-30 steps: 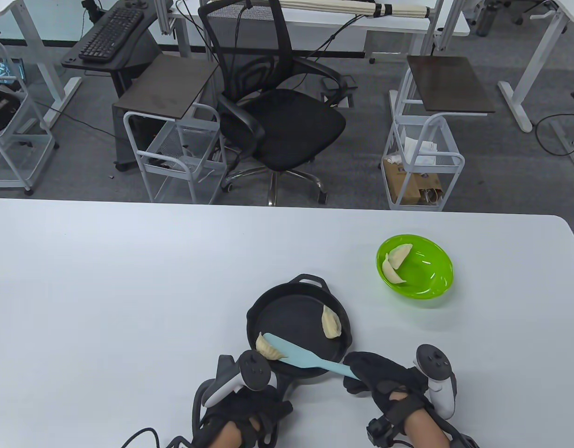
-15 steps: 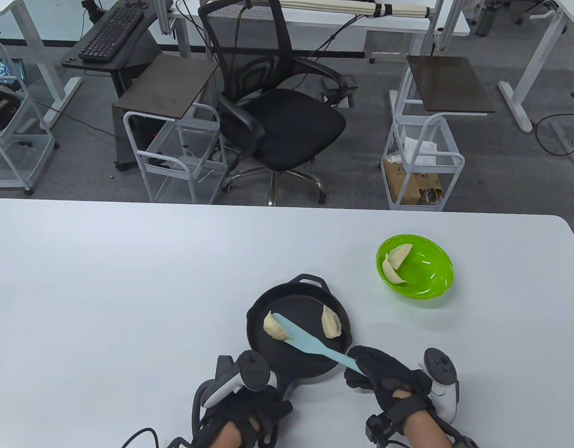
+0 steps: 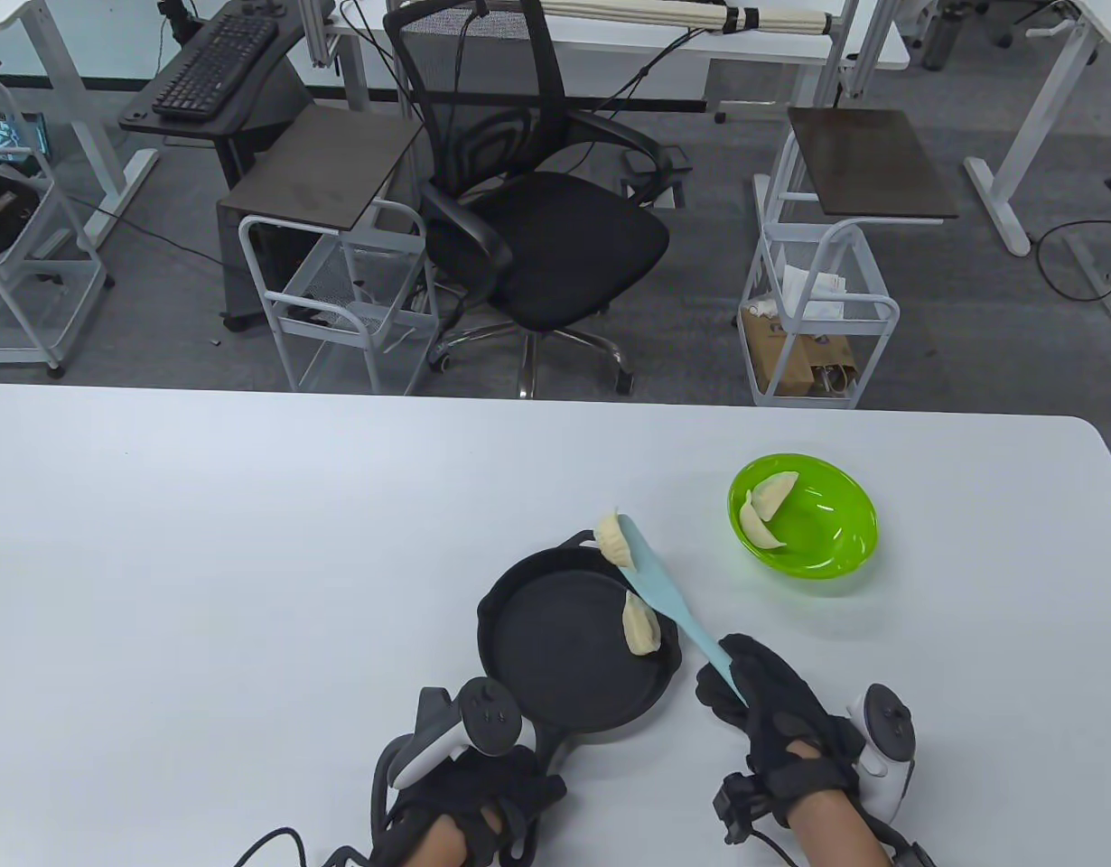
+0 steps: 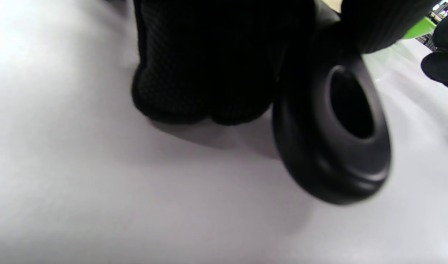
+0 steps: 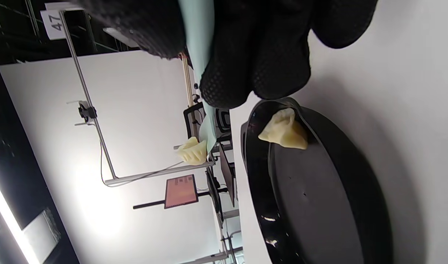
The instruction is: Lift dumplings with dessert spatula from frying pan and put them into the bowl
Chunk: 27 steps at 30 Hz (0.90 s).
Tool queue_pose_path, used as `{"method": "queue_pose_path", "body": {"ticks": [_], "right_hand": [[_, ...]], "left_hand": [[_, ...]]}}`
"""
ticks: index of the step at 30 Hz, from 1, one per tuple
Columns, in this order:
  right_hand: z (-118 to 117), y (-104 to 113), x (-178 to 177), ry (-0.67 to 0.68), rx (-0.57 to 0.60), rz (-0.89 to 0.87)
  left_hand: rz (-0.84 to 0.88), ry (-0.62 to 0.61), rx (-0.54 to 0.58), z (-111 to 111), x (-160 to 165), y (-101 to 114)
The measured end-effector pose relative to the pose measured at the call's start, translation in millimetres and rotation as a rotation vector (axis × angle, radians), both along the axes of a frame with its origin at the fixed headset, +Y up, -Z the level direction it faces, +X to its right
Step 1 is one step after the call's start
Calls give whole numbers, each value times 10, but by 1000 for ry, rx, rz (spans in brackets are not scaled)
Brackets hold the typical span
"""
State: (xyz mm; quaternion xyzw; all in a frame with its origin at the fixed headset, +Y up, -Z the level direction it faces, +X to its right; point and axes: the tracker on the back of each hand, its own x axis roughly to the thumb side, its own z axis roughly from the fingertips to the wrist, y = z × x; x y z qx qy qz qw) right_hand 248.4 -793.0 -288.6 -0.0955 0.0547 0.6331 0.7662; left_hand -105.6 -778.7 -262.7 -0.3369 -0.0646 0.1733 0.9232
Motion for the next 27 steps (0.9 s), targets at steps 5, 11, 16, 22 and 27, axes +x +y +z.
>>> {"method": "queue_pose_path", "body": {"ticks": [5, 11, 16, 22, 27], "right_hand": [[-30, -6, 148, -69, 27, -9], [-45, -37, 311, -131, 11, -33], [-53, -66, 436, -186, 1, -41], [-52, -103, 536, -232, -14, -65], [-51, -121, 579, -251, -26, -77]], "left_hand": [[2, 3, 3, 1, -2, -3], [3, 4, 3, 1, -5, -2], [4, 5, 2, 0, -7, -4], [8, 9, 3, 1, -10, -7], [9, 7, 3, -1, -13, -8]]}}
